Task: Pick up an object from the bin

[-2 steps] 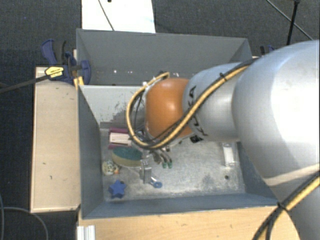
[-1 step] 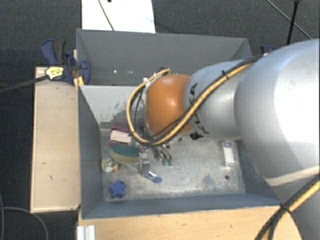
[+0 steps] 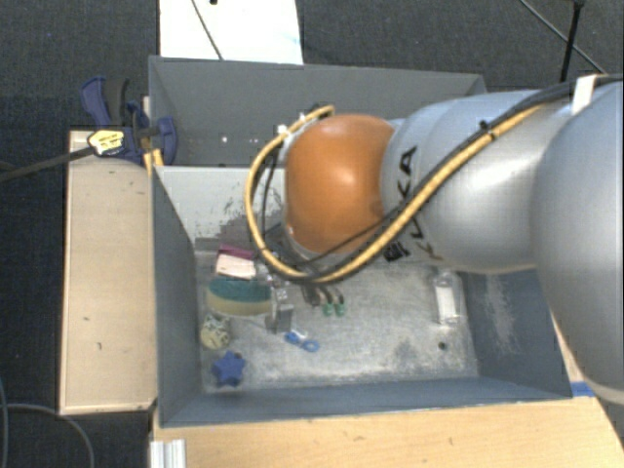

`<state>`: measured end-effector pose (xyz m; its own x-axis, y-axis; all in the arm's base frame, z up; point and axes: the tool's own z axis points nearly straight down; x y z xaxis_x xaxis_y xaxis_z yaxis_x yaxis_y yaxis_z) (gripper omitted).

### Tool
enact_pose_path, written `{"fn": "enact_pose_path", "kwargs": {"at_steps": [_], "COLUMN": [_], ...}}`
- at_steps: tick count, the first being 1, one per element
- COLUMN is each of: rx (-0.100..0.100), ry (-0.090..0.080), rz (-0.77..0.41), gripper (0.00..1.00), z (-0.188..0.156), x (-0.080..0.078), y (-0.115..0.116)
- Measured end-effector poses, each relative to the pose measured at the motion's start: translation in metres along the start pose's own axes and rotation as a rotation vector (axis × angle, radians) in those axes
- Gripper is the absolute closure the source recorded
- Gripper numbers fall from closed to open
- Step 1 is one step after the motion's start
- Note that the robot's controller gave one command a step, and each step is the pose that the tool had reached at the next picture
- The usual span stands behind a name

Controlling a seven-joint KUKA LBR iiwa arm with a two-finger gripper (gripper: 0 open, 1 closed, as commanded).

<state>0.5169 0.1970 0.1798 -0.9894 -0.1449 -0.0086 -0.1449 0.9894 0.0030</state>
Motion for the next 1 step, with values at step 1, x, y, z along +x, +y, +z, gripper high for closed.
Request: {"fn": "enact_pose_path", "kwargs": {"at_steps": [1], "rx": [0.001], "ry": [0.0], "rz": [-0.289], "gripper": [1.0], "z": [-0.0815], "x": [-0.0273], "y": [0.0034]}}
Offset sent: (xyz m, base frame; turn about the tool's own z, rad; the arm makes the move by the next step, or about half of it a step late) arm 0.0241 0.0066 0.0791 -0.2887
